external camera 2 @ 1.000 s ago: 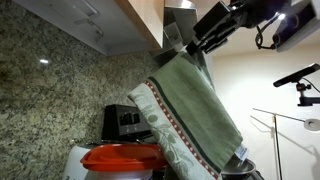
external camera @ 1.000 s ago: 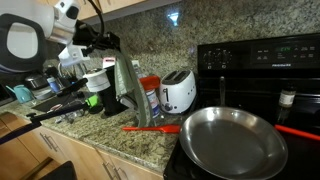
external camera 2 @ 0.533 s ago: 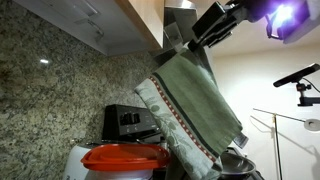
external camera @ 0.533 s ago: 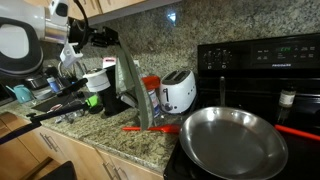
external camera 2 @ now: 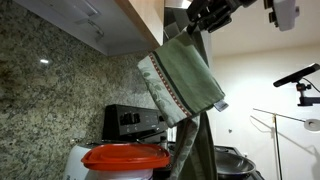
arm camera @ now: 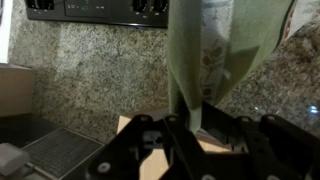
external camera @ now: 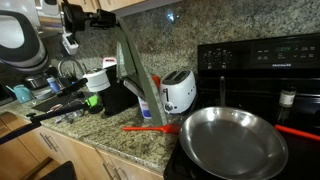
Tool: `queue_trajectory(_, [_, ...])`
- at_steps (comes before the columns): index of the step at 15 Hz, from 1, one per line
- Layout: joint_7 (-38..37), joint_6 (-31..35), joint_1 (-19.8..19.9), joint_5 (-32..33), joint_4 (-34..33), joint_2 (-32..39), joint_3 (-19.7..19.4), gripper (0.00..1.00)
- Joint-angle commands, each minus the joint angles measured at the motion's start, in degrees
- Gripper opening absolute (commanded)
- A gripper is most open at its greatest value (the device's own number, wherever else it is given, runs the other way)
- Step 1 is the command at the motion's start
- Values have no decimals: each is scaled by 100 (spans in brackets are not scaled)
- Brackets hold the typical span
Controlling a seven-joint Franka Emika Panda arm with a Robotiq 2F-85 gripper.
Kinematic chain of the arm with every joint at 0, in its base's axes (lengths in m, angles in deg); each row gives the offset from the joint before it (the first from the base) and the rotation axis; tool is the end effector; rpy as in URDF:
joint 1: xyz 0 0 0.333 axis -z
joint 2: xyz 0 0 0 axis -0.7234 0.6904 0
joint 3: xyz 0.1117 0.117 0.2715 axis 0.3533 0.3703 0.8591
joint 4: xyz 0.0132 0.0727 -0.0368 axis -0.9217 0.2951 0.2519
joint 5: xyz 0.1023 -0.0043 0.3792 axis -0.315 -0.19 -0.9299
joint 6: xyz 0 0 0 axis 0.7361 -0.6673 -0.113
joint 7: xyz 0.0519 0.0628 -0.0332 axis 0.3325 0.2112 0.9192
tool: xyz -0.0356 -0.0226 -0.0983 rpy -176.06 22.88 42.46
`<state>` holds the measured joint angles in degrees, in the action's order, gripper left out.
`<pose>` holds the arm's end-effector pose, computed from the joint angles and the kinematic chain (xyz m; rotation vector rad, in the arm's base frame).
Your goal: Put the green towel on the orange lid
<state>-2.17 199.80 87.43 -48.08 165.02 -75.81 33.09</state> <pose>0.3914 0.1683 0.5026 2.3052 0.0814 1.8291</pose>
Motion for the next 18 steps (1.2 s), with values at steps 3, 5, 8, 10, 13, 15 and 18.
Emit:
queue_trajectory(3, [-728,-7,443,-80,-367,-352,399,3])
queue_trajectory(5, [-859,-7,529,-123,-478,-453,525,3])
queue_trajectory(8, [-1131,-7,756,-344,-631,-873,773,3])
queue_trajectory(10, [-1220,-7,801,-398,-697,-1007,868,3])
queue_trajectory(13, [-1261,-7,851,-357,-741,-1196,1011,3])
queue_trajectory(15, [-1216,-7,828,-285,-742,-1245,1092,3])
queue_trajectory(18, [-978,-11,526,105,-731,-720,1085,3])
